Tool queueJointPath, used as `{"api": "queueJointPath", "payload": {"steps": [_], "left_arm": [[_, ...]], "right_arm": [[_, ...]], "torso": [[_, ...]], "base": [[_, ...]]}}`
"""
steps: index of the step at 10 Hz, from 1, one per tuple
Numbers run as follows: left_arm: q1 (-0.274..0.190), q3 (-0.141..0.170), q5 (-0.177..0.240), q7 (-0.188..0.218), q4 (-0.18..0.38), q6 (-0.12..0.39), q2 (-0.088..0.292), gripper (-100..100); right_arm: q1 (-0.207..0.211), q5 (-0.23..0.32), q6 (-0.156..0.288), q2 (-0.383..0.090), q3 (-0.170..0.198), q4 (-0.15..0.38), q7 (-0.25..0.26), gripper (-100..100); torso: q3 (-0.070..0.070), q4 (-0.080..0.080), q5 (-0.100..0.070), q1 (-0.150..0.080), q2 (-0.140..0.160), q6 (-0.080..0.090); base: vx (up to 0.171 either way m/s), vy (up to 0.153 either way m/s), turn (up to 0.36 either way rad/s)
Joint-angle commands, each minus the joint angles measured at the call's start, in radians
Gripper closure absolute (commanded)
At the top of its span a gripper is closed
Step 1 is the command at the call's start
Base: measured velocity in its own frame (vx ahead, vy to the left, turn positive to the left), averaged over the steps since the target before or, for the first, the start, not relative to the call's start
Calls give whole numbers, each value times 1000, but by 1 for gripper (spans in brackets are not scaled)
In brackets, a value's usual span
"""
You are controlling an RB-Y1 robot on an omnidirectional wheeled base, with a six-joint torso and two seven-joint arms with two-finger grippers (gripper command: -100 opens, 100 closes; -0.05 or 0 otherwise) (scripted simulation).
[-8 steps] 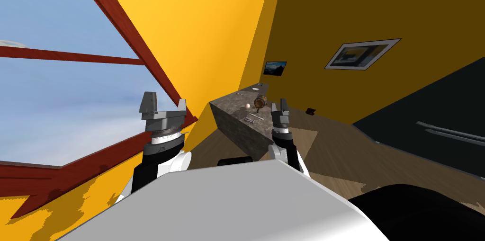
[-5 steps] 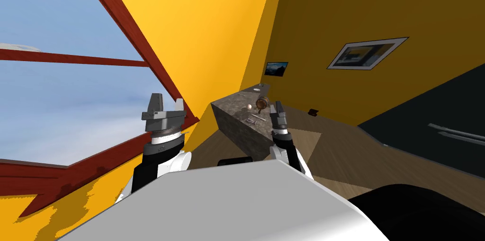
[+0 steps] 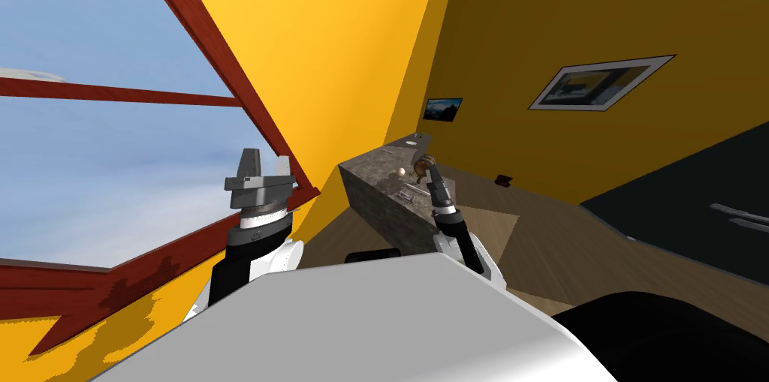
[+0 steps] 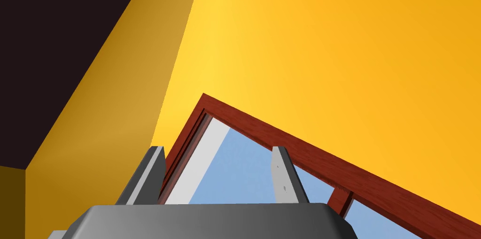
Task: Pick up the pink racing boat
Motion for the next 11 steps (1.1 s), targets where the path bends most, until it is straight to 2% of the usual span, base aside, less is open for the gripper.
{"api": "queueJointPath", "payload": {"steps": [1, 6, 7, 8, 9, 10, 11], "left_arm": [[0, 0, 0, 0, 0, 0, 0, 0], [0, 0, 0, 0, 0, 0, 0, 0], [0, 0, 0, 0, 0, 0, 0, 0], [0, 0, 0, 0, 0, 0, 0, 0], [0, 0, 0, 0, 0, 0, 0, 0], [0, 0, 0, 0, 0, 0, 0, 0], [0, 0, 0, 0, 0, 0, 0, 0]], "right_arm": [[4, 4, -11, -38, -6, 20, 7, -100], [19, 45, -27, -185, -28, 87, 62, -100], [19, 45, -27, -205, -28, 87, 62, -100], [25, 59, -32, -240, -36, 111, 83, -100], [25, 59, -32, -264, -36, 111, 83, -100], [31, 75, -38, -299, -44, 136, 103, -100], [31, 75, -38, -325, -44, 136, 103, -100]], "torso": [[0, 0, 0, 0, 0, 0], [0, 0, 0, 1, 1, 0], [-1, 0, 0, 2, -1, 0], [0, 0, 0, 0, 0, 0], [0, 0, 0, 2, 0, 0], [0, 0, 0, 1, 1, 0], [0, 0, 1, 3, 0, 0]], "base": [[69, 52, 23], [82, 91, 37], [92, 81, 23], [87, 113, 50], [73, 96, 15], [93, 120, 50], [82, 103, 15]]}}
